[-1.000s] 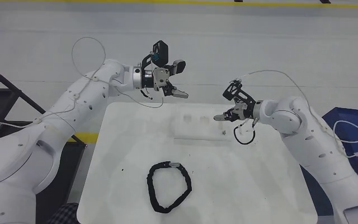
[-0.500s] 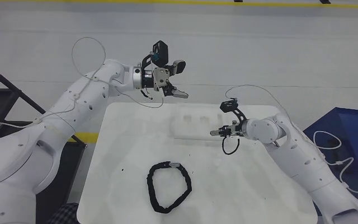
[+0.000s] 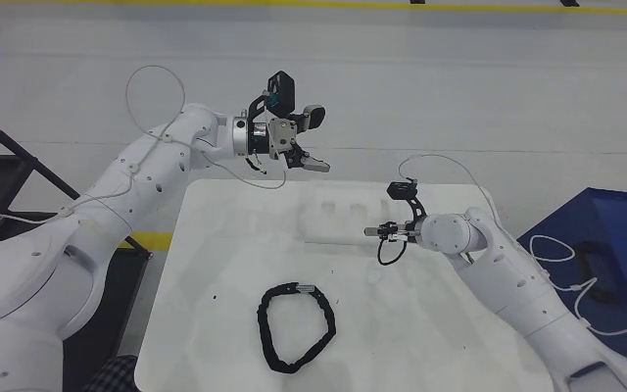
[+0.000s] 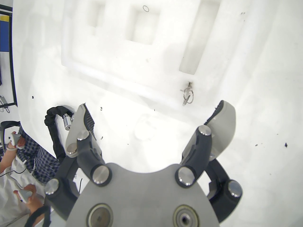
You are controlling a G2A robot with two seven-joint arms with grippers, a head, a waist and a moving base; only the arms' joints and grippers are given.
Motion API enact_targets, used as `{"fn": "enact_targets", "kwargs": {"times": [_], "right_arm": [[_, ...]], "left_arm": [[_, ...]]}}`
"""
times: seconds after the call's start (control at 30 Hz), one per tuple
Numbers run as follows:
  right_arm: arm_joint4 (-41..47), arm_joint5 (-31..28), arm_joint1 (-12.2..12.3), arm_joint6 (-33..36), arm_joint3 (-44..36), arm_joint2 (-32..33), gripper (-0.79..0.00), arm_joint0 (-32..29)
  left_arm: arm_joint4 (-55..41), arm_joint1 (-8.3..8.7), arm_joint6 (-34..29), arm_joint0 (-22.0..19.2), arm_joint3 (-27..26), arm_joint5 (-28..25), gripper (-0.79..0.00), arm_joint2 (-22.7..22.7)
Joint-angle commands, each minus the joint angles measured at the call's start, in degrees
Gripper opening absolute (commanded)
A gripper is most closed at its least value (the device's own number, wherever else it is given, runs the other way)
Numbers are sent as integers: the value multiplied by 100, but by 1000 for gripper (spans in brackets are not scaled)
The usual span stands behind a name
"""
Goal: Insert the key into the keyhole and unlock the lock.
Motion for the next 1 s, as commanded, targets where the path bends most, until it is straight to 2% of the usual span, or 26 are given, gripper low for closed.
{"fn": "enact_targets", "kwargs": {"times": [0.0,0.33,0.43,0.57,0.87,0.97], "right_arm": [[-3,2,0,0,-1,0,0,0],[-6,22,0,11,7,-4,0,-29],[-49,-17,-13,205,-34,-23,0,1],[-229,13,-84,381,13,-174,0,133],[-539,376,-309,306,349,-516,0,357],[-613,475,-367,289,430,-576,-132,400]], "left_arm": [[0,0,0,0,0,0,0,0],[0,0,0,0,0,0,0,0],[0,0,0,0,0,0,0,0],[0,0,0,0,0,0,0,0],[0,0,0,0,0,0,0,0],[0,0,0,0,0,0,0,0]]}}
